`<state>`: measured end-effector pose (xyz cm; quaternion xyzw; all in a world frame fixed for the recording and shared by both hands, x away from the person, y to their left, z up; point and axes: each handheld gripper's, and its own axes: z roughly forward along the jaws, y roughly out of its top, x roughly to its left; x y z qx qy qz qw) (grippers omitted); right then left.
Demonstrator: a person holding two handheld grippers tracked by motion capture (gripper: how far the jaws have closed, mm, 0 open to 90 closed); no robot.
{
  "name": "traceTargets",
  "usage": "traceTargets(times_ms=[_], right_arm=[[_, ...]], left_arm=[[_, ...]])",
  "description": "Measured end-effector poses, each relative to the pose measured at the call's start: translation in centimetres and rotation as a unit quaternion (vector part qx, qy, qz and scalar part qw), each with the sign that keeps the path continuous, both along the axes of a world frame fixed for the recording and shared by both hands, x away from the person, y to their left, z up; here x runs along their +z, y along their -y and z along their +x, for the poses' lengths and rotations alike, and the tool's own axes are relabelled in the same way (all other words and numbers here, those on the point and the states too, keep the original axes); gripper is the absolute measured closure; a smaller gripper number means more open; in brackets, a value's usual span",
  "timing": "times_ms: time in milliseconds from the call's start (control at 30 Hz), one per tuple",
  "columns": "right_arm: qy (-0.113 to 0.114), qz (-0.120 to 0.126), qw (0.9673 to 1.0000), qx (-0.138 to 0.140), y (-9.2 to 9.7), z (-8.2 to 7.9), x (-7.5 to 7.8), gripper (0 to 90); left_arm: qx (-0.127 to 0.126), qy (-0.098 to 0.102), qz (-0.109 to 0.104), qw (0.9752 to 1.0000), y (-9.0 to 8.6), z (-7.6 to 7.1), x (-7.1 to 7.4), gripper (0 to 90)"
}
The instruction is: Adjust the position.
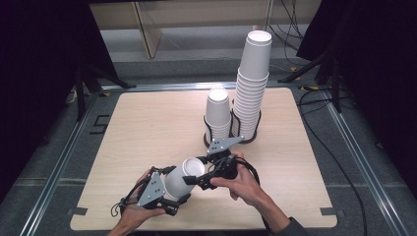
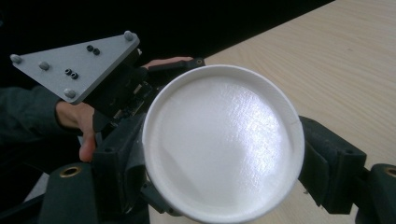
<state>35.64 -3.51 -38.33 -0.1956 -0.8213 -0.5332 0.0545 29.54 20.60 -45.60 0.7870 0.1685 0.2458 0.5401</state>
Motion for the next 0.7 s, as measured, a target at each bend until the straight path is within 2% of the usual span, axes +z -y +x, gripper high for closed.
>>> traceTargets(times_ms=[33, 133, 167, 200, 267, 300, 333, 367, 400, 500, 567, 700], right_arm=[[-0.006, 0.013, 0.9999, 0.000, 0.22, 0.08, 0.10, 24.9], [-0.004, 0.019, 0.9998, -0.003, 0.27, 0.07, 0.16, 25.0], [-0.013, 0.021, 0.9997, -0.003, 0.23, -0.03, 0.21, 25.0], [-0.007, 0.021, 0.9997, -0.004, 0.22, -0.03, 0.25, 25.1], [-0.013, 0.024, 0.9996, -0.003, 0.13, -0.15, 0.33, 25.1], [-0.020, 0.030, 0.9993, 0.000, 0.08, -0.20, 0.39, 25.2], [-0.020, 0.038, 0.9991, 0.003, 0.02, -0.19, 0.37, 25.2], [-0.017, 0.035, 0.9993, -0.004, 0.11, -0.24, 0.53, 25.2], [-0.024, 0.040, 0.9989, -0.001, 0.07, -0.30, 0.56, 25.2], [-0.019, 0.047, 0.9987, -0.002, 0.16, -0.19, 0.63, 25.2], [-0.022, 0.052, 0.9984, -0.005, 0.24, -0.17, 0.63, 25.2], [-0.027, 0.059, 0.9979, 0.000, 0.17, -0.19, 0.60, 25.3]], left_arm=[[0.000, 0.003, -0.008, 1.0000, -0.09, -0.01, 0.08, 5.8], [-0.002, 0.003, -0.028, 0.9996, -0.13, 0.12, -0.04, 5.8], [-0.001, -0.001, -0.035, 0.9994, -0.05, 0.10, -0.08, 5.6], [0.000, -0.002, -0.036, 0.9994, -0.02, 0.08, -0.09, 5.3], [0.000, -0.003, -0.042, 0.9991, 0.06, 0.05, -0.13, 5.2], [0.002, -0.001, -0.044, 0.9990, 0.07, 0.02, -0.13, 4.9], [0.006, -0.003, -0.036, 0.9993, -0.03, -0.10, 0.00, 4.6], [0.006, -0.001, -0.035, 0.9994, -0.05, -0.13, 0.04, 4.1], [0.006, 0.001, -0.038, 0.9992, -0.04, -0.17, 0.07, 4.2], [0.002, 0.006, -0.051, 0.9987, -0.05, -0.11, 0.10, 4.3], [0.003, -0.001, -0.048, 0.9988, -0.15, -0.19, 0.20, 4.4], [0.003, 0.000, -0.052, 0.9986, -0.09, -0.22, 0.19, 3.9]])
